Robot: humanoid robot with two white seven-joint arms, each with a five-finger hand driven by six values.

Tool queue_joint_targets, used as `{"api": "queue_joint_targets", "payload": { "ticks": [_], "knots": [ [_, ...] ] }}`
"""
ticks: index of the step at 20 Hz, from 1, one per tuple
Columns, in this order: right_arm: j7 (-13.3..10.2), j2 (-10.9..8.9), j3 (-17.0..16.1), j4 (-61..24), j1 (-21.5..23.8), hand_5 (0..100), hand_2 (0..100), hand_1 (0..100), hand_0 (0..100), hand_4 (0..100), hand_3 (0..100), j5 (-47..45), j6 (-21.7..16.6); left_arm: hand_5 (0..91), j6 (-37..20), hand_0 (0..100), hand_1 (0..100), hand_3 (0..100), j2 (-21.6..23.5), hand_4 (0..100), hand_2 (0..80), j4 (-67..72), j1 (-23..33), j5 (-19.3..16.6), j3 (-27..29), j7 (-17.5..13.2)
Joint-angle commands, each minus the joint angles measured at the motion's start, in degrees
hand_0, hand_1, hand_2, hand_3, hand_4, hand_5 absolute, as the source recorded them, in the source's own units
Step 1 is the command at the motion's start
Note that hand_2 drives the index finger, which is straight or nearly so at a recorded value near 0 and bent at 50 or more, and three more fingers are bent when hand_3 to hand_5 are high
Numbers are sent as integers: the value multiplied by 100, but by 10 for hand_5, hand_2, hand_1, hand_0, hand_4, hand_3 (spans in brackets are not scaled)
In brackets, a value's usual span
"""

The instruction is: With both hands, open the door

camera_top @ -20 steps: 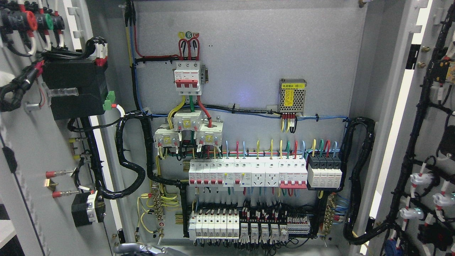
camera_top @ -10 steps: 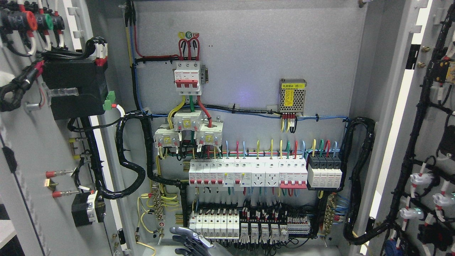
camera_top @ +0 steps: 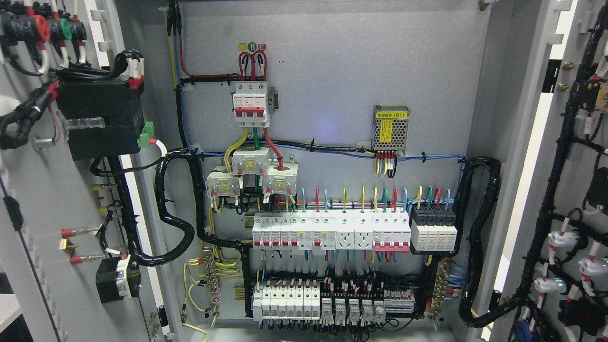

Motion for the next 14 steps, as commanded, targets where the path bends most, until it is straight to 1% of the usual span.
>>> {"api": "queue_joint_targets", "payload": {
  "ticks": [1, 2, 4, 7, 10, 12, 14],
  "knots": [
    [-18, -491, -389, -979, 1029, 0, 0, 0, 384, 0, 0, 349, -722, 0, -190, 0, 0, 0, 691, 0, 0, -3841, 1150, -219, -62, -5],
    [-18, -526, -442, -1076, 1231, 0, 0, 0, 384, 0, 0, 375, -836, 0, -356, 0, 0, 0, 762, 0, 0, -4202, 1335, -228, -62, -5],
    [-18, -527, -591, -1286, 1592, 0, 0, 0, 384, 0, 0, 376, -1047, 0, -847, 0, 0, 0, 859, 0, 0, -4818, 1739, -228, -44, -5],
    [-10, -509, -934, -1472, 1874, 0, 0, 0, 384, 0, 0, 385, -1434, 0, -1813, 0, 0, 0, 885, 0, 0, -5644, 2381, -237, -18, -5],
    [17, -535, -1268, -1700, 2155, 0, 0, 0, 384, 0, 0, 385, -1690, 0, -2676, 0, 0, 0, 868, 0, 0, -6111, 2839, -254, -114, -5],
    [34, -623, -1400, -1875, 2410, 0, 0, 0, 384, 0, 0, 385, -1725, 0, -2932, 0, 0, 0, 851, 0, 0, -6314, 2919, -298, -123, 39],
    [34, -763, -1479, -2008, 2613, 0, 0, 0, 384, 0, 0, 385, -1760, 0, -2959, 0, 0, 0, 833, 0, 0, -6498, 2928, -281, -80, 83]
  ]
}}
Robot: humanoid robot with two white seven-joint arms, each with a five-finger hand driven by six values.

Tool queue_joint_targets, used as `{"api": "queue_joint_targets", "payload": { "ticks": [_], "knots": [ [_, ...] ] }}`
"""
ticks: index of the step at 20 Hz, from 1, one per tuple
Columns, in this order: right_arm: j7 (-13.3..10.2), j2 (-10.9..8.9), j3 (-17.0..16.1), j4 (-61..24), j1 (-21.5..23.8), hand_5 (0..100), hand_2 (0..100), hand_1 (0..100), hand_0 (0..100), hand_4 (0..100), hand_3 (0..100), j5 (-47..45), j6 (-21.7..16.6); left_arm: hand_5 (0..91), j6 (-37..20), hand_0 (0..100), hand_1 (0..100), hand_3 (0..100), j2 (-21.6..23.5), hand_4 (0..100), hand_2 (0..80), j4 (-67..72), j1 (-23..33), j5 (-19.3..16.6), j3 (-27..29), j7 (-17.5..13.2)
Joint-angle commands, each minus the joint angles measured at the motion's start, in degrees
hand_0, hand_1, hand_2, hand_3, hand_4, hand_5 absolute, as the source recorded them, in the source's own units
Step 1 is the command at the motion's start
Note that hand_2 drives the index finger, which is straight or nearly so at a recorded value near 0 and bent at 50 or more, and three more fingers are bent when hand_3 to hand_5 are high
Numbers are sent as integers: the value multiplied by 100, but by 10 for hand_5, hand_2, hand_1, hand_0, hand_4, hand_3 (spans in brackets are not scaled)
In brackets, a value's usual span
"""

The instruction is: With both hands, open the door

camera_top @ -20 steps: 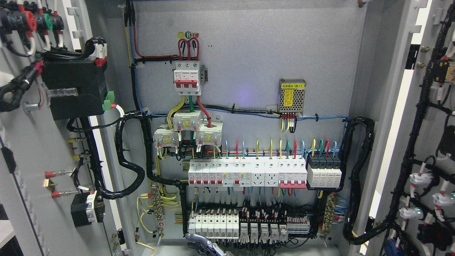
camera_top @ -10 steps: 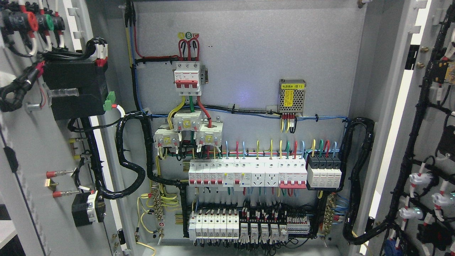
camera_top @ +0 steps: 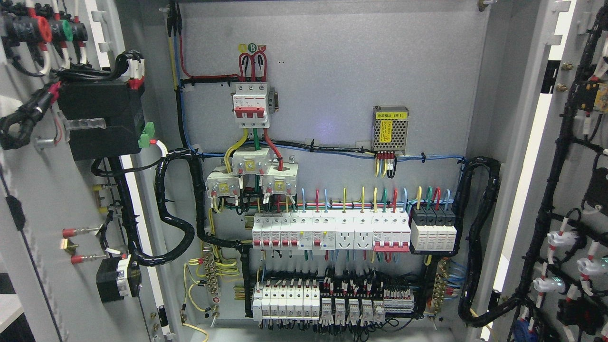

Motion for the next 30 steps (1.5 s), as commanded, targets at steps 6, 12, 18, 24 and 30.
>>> {"api": "queue_joint_targets", "payload": {
  "ticks": [6, 12, 18, 24, 30],
  "knots": [
    [-8, -773, -1168, -1287, 876, 0, 0, 0, 384, 0, 0, 24, -299, 0, -805, 0, 0, 0, 217, 0, 0, -2850, 443, 252, 54, 383],
    [-16, -905, -1626, -1481, 929, 0, 0, 0, 384, 0, 0, -37, -344, 0, -805, 0, 0, 0, 217, 0, 0, -2886, -329, 429, 28, 365],
    [-16, -949, -1749, -1481, 771, 0, 0, 0, 384, 0, 0, -247, -309, 0, -823, 0, 0, 0, 129, 0, 0, -3088, -1217, 350, -279, 321],
    [-16, -949, -2039, -1472, 560, 0, 0, 0, 384, 0, 0, -450, -301, 0, -849, 0, 0, 0, 102, 0, 0, -3579, -1604, 332, -579, 321],
    [-25, -1212, -2277, -1455, 472, 0, 0, 0, 384, 0, 0, -802, -81, 0, -1998, 0, 0, 0, -100, 0, 0, -4125, -1675, 279, -579, 321]
  ]
}}
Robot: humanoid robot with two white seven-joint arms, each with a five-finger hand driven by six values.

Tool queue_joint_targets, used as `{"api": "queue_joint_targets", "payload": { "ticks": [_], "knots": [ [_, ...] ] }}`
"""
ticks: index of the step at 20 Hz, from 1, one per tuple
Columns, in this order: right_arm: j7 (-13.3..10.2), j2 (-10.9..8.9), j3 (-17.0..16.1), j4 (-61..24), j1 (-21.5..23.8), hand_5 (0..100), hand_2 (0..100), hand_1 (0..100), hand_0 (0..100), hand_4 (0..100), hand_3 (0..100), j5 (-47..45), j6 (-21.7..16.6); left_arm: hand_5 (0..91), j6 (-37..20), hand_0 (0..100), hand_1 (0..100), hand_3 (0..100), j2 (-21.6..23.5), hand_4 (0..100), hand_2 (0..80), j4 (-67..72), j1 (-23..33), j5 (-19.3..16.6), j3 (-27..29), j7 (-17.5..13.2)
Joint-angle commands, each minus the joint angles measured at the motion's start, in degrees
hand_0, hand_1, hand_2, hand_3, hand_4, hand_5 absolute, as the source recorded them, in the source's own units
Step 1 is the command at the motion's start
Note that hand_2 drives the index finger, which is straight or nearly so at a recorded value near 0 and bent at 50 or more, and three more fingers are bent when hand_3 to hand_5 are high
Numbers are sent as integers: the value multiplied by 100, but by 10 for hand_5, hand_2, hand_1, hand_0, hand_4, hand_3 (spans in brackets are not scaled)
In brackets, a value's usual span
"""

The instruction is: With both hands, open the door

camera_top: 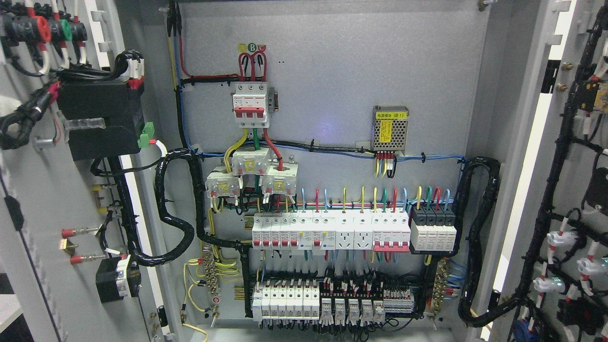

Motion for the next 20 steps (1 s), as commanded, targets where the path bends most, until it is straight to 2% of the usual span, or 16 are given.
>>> {"api": "queue_joint_targets", "payload": {
  "ticks": [1, 6, 12, 20],
  "knots": [
    [-7, -375, -531, -105, -150, 0, 0, 0, 384, 0, 0, -252, 76, 0, -1039, 0, 0, 0, -169, 0, 0, -988, -175, 74, -195, 8],
    [-7, -665, -689, -70, -195, 0, 0, 0, 383, 0, 0, -454, 260, 0, -1883, 0, 0, 0, -186, 0, 0, -1086, -201, 74, -143, 34],
    [-7, -745, -812, 35, -169, 0, 0, 0, 384, 0, 0, -507, 278, 0, -3132, 0, 0, 0, -248, 0, 0, -1139, -315, 83, -107, 34],
    [-7, -789, -944, 158, -169, 0, 0, 0, 384, 0, 0, -735, 471, 0, -3484, 0, 0, 0, -511, 0, 0, -1191, -799, 135, 455, 34]
  ]
}}
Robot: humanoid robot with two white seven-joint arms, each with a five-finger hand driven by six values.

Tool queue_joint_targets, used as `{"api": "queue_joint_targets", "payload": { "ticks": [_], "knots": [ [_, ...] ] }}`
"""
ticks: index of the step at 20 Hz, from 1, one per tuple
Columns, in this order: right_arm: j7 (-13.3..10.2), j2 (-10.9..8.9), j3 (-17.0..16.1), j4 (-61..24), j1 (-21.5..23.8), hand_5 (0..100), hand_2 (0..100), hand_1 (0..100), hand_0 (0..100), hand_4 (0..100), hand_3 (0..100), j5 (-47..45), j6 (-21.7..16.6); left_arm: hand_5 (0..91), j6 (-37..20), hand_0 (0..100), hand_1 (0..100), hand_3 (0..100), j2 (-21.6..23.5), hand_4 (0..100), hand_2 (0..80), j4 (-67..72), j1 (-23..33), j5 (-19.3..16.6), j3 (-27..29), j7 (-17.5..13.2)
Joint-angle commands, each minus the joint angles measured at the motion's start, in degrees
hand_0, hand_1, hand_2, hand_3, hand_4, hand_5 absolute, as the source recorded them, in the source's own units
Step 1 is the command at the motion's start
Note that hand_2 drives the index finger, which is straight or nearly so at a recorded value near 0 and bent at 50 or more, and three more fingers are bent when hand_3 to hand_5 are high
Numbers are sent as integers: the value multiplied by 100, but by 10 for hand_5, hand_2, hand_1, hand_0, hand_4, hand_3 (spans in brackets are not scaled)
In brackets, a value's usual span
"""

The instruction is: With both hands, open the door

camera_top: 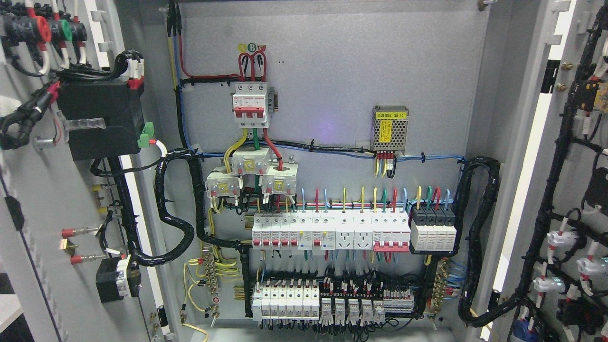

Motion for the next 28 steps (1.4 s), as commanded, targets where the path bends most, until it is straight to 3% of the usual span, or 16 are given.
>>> {"api": "queue_joint_targets", "payload": {
  "ticks": [1, 12, 23, 28],
  "knots": [
    [1, -186, -299, 164, -3, 0, 0, 0, 384, 0, 0, -114, 42, 0, -3511, 0, 0, 0, -186, 0, 0, -246, -233, 158, 448, 1],
    [10, -177, -545, 322, 50, 0, 0, 0, 384, 0, 0, -123, 25, 0, -3898, 0, 0, 0, -160, 0, 0, -264, -198, 474, 1142, 28],
    [10, -159, -598, 296, 102, 0, 0, 0, 384, 0, 0, -527, -10, 0, -4197, 0, 0, 0, 77, 0, 0, -264, 277, 1159, 1881, 28],
    [10, -150, -739, 296, 331, 0, 0, 0, 384, 0, 0, -571, -10, 0, -4189, 0, 0, 0, 288, 0, 0, -237, 356, 1484, 2180, 28]
  ]
}}
